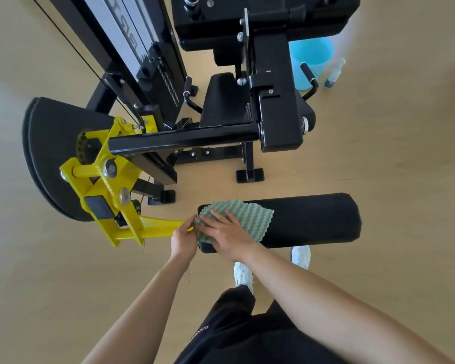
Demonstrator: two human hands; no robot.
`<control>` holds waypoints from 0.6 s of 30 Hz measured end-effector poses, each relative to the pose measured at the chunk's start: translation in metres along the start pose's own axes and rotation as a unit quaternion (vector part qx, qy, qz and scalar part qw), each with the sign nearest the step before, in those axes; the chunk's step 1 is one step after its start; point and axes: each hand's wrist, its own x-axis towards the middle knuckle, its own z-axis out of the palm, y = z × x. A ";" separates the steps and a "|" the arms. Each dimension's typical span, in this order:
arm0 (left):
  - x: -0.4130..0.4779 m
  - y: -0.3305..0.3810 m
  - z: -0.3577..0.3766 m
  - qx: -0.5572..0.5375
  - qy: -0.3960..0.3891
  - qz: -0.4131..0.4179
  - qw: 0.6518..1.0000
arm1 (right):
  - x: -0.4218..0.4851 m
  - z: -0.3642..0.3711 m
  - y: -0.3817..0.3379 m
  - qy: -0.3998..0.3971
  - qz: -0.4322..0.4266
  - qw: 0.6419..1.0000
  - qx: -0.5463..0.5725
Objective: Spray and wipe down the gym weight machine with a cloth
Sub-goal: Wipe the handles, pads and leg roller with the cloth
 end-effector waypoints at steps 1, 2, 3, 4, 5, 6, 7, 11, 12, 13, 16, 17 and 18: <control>0.000 -0.003 0.000 -0.008 0.000 -0.006 1.000 | -0.003 -0.001 0.009 0.016 0.007 1.000 0.006; 0.000 -0.003 0.002 -0.017 0.000 -0.010 1.000 | -0.008 -0.003 0.020 0.032 0.022 0.999 0.002; -0.001 -0.003 0.002 -0.021 0.004 -0.012 1.000 | -0.013 -0.003 0.031 0.044 0.041 0.998 -0.010; -0.001 -0.003 0.003 -0.022 0.009 -0.011 1.000 | -0.020 -0.004 0.041 0.054 0.062 0.996 -0.027; -0.001 -0.003 0.004 -0.021 0.015 -0.009 1.000 | -0.027 -0.006 0.050 0.066 0.084 0.993 -0.042; -0.001 -0.003 0.005 -0.017 0.020 -0.006 1.000 | -0.035 -0.007 0.058 0.078 0.107 0.990 -0.052; -0.001 -0.003 0.006 -0.012 0.028 -0.004 1.000 | -0.042 -0.009 0.065 0.089 0.132 0.986 -0.054; -0.001 -0.002 0.014 0.017 0.062 0.004 0.998 | -0.073 -0.017 0.094 0.099 0.215 0.970 -0.059; -0.001 -0.002 0.016 0.021 0.067 0.003 0.998 | -0.082 -0.019 0.101 0.098 0.233 0.966 -0.063; -0.001 -0.002 0.018 0.024 0.073 0.002 0.997 | -0.090 -0.021 0.108 0.100 0.252 0.961 -0.064; 0.000 -0.002 0.024 0.031 0.085 0.003 0.996 | -0.115 -0.028 0.129 0.122 0.307 0.942 -0.062; 0.000 -0.002 0.025 0.036 0.088 0.006 0.995 | -0.124 -0.030 0.137 0.130 0.330 0.933 -0.059; 0.000 -0.002 0.026 0.039 0.090 0.008 0.995 | -0.133 -0.032 0.145 0.141 0.356 0.922 -0.057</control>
